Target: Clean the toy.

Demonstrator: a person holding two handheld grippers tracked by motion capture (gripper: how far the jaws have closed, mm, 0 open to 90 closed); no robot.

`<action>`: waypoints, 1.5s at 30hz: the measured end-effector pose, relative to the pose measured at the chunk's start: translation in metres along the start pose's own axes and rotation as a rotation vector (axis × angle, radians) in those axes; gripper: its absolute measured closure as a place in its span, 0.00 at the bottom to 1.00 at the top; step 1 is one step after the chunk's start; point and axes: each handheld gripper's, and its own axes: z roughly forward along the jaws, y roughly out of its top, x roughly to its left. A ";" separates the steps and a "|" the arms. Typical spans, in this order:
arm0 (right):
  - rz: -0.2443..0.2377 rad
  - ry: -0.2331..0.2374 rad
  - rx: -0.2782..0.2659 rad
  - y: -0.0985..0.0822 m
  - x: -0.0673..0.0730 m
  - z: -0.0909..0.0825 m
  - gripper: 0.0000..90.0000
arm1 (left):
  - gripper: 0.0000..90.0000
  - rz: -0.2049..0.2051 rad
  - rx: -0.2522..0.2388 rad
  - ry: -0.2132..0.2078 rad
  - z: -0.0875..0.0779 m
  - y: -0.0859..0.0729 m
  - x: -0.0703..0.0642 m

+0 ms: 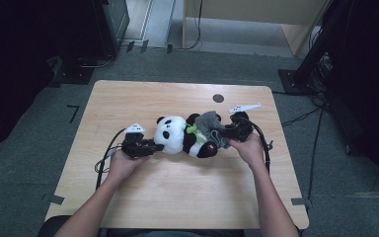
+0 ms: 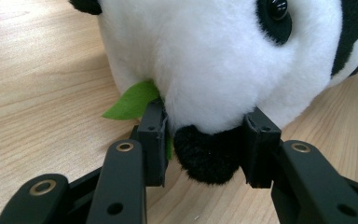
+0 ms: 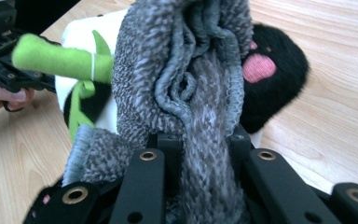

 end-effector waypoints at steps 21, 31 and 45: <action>0.087 -0.100 0.112 -0.041 -0.030 -0.003 0.84 | 0.66 0.013 0.023 0.014 -0.001 0.001 -0.002; 0.069 -0.090 -0.049 -0.033 -0.026 -0.049 0.84 | 0.66 -0.005 0.024 0.005 -0.001 0.002 -0.001; -0.159 0.005 -0.001 0.013 0.023 0.001 0.84 | 0.66 0.009 0.021 0.017 -0.003 -0.003 -0.007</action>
